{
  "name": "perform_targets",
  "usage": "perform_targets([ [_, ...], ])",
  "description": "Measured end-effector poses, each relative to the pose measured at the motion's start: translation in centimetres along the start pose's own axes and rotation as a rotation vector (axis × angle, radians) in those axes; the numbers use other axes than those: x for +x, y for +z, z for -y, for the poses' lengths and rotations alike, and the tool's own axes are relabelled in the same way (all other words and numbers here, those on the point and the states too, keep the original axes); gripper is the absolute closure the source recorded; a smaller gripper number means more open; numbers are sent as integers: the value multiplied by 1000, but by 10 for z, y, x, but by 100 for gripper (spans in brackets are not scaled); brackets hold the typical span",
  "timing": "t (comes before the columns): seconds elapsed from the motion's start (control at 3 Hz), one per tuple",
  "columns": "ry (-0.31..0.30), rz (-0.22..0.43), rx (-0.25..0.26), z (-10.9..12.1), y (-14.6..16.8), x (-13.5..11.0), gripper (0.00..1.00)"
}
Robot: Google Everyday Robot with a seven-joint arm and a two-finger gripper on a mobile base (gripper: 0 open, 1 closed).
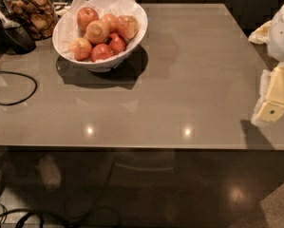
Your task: Pick apple from white bowl
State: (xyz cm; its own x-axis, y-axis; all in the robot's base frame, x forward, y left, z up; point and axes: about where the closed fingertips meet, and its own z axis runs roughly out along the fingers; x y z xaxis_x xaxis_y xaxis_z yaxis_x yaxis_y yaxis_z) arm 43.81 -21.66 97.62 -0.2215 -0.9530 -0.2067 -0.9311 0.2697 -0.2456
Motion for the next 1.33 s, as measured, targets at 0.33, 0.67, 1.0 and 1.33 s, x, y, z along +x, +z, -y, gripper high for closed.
perform_targets([
  [0.33, 0, 0, 0, 0, 0, 0, 0],
  [0.67, 13, 18, -4, 20, -4, -9, 0],
  [1.0, 29, 3, -16, 61, -5, -24, 0],
  [1.33, 16, 28, 36, 109, -17, -60, 0],
])
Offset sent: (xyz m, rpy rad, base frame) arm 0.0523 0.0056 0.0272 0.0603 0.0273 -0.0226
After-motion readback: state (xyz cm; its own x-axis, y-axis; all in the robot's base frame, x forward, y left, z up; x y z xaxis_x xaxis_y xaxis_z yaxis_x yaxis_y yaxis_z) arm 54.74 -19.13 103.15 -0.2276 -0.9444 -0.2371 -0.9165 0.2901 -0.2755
